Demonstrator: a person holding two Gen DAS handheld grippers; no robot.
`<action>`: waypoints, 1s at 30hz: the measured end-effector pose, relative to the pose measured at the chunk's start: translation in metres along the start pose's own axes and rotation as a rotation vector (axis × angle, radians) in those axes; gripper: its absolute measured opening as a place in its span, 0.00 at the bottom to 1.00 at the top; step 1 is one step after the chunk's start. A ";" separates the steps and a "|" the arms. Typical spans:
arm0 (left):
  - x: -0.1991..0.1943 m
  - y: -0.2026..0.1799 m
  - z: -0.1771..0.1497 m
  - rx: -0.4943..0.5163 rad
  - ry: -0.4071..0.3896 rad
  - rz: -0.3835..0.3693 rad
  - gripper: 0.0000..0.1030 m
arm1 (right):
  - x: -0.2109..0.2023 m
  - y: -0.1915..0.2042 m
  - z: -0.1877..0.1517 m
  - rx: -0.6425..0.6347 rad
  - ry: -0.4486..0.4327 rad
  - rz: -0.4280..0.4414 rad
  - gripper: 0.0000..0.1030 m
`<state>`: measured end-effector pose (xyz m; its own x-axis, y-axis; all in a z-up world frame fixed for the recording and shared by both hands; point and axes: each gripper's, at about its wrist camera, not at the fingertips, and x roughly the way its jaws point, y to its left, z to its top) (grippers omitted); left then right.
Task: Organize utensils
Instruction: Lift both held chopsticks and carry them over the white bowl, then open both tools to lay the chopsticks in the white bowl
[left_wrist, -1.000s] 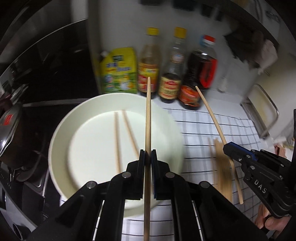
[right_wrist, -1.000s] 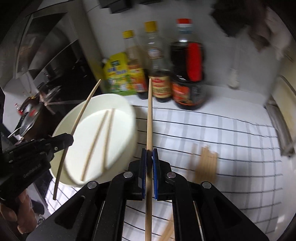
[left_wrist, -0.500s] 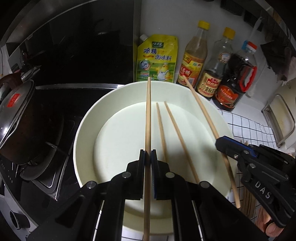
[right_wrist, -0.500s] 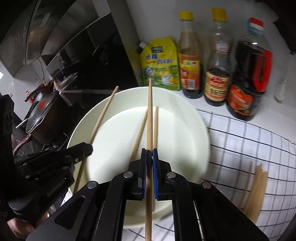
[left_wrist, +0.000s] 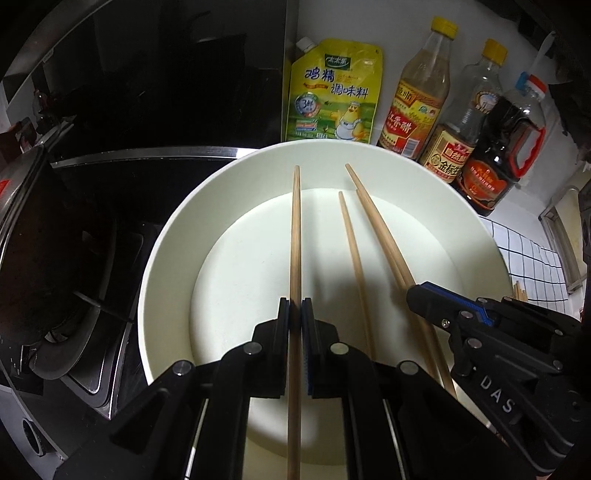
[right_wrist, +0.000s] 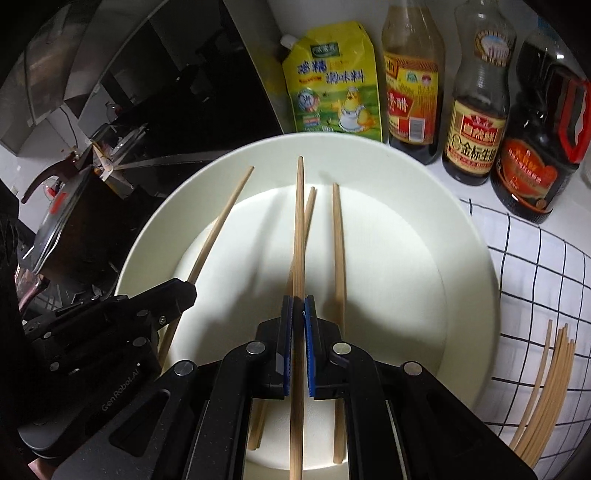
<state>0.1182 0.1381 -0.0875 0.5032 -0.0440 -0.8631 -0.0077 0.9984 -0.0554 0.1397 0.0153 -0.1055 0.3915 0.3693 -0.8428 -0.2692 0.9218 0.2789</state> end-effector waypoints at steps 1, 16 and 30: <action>0.002 0.000 0.001 0.000 0.004 0.001 0.07 | 0.001 -0.001 0.000 0.004 0.002 -0.001 0.06; -0.013 0.011 -0.002 -0.050 -0.021 0.020 0.54 | -0.018 -0.004 -0.004 0.013 -0.044 -0.047 0.21; -0.039 0.011 -0.020 -0.052 -0.049 0.023 0.64 | -0.057 -0.008 -0.033 0.038 -0.078 -0.059 0.29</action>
<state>0.0810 0.1497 -0.0647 0.5441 -0.0179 -0.8388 -0.0641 0.9960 -0.0628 0.0902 -0.0169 -0.0753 0.4730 0.3213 -0.8204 -0.2109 0.9454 0.2487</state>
